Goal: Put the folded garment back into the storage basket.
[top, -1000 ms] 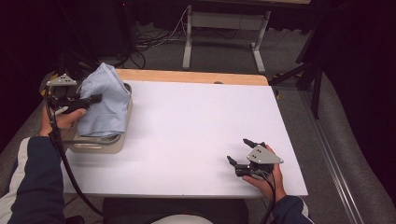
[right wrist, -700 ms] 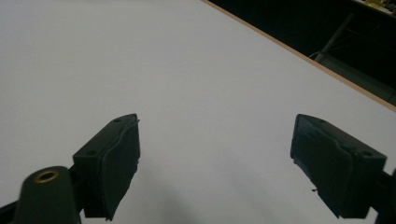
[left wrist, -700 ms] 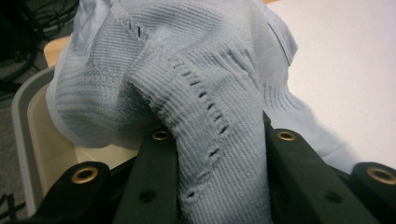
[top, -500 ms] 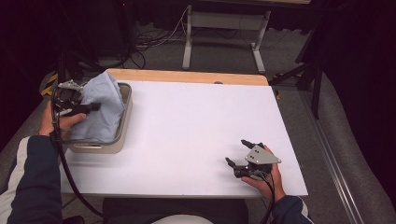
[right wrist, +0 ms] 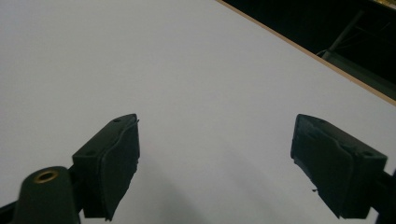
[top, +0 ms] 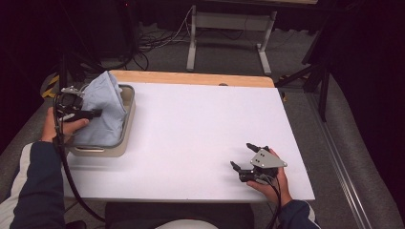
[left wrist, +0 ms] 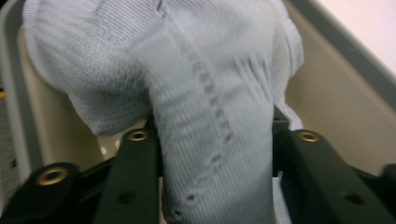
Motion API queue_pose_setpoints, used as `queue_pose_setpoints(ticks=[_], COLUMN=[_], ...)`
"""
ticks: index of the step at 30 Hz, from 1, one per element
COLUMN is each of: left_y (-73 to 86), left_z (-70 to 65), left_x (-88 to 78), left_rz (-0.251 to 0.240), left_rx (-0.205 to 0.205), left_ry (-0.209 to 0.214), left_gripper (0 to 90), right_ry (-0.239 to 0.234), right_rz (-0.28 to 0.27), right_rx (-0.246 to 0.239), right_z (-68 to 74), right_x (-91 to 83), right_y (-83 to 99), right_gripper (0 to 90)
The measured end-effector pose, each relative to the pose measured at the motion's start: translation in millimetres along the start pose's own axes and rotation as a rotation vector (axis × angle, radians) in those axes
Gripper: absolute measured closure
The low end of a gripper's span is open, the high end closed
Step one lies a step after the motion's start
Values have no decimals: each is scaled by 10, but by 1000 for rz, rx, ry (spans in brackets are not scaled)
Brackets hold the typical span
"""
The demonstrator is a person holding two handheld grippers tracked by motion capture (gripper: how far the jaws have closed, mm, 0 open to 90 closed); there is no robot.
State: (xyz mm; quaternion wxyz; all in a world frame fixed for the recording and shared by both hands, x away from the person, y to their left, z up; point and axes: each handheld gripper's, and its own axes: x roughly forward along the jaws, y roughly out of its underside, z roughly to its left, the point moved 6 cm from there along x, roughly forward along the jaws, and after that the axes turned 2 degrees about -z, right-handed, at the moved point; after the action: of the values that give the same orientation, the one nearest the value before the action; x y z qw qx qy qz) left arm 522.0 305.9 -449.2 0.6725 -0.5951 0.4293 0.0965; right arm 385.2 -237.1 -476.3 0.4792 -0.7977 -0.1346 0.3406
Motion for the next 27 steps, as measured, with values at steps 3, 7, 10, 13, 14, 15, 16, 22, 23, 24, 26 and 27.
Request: queue_pose_setpoints(ticks=[3,7,10,13,14,15,16,22,23,24,26,27], left_y=[-21,-64,-109,-154,-154,-171,-207,-310,-333,-345,-366,-368], left_z=[26,79,104,107,107,99,75,39,34,27,21,19], left_x=[-38,-95,-155,-187,-187,-191,-195,-74,-47,-25,47,87], left_rz=[-29,-70,-126,-173,-173,-190,-217,-205,-202,-202,-184,-170], left_rx=[-27,-67,-78,-72,-72,-61,-44,3,5,4,12,16], left_ry=[-16,-32,-40,-50,-50,-53,-39,-69,-67,-57,-64,-69], left_gripper=[476,346,327,394,466,466,607,762,778,791,801,810], right_ry=[-3,-3,-4,-3,-3,-3,-2,-2,-2,-3,-2,-2], right_rz=[4,4,4,2,2,2,2,4,5,5,6,6], right_rx=[-2,-2,-3,-2,-2,-2,-3,-6,-6,-3,-3,-3], right_z=[3,4,7,3,3,3,4,5,5,6,5,6], right_x=[6,9,8,9,9,9,11,17,17,18,20,20], right_y=[3,2,1,0,-1,-1,-2,2,4,5,7,7], right_gripper=[165,165,165,165,165,165,165,165,165,165,165,165])
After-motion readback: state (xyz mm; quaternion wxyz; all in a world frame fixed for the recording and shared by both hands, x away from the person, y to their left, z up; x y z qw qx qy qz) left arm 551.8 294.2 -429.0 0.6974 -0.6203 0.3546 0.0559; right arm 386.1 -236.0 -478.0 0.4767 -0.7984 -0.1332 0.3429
